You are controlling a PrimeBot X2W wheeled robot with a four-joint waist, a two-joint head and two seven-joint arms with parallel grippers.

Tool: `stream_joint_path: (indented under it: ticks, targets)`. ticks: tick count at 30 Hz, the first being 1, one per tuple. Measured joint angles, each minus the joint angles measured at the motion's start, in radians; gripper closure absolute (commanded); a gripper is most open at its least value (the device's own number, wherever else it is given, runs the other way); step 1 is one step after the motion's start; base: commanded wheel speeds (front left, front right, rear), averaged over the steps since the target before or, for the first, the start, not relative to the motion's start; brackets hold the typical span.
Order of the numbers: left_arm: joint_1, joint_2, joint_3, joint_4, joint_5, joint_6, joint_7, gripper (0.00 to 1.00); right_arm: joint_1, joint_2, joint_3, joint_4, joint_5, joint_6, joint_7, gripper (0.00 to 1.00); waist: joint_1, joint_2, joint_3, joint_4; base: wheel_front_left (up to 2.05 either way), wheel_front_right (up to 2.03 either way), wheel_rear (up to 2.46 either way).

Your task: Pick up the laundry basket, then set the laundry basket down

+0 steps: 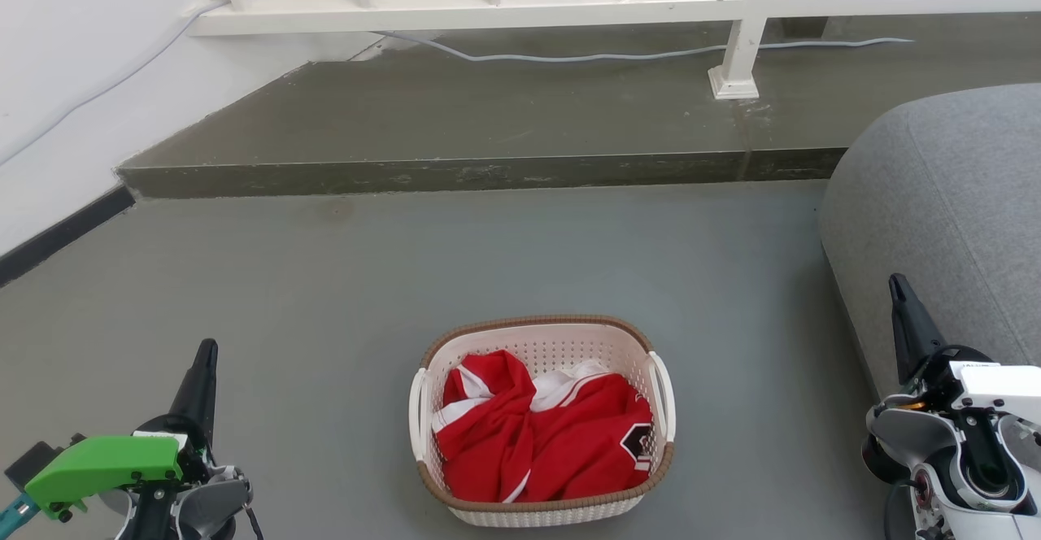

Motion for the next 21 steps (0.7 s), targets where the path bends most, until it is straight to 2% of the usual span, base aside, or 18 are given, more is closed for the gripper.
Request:
stream_joint_path:
  ticks: [21]
  targets:
    - [0.0, -0.001, 0.001, 0.002, 0.0, -0.001, 0.003, 1.0, 0.0, 0.0, -0.002, 0.0, 0.0, 0.0, 0.0, 1.0, 0.0, 0.0, 0.0, 0.0, 0.0, 0.0, 0.0]
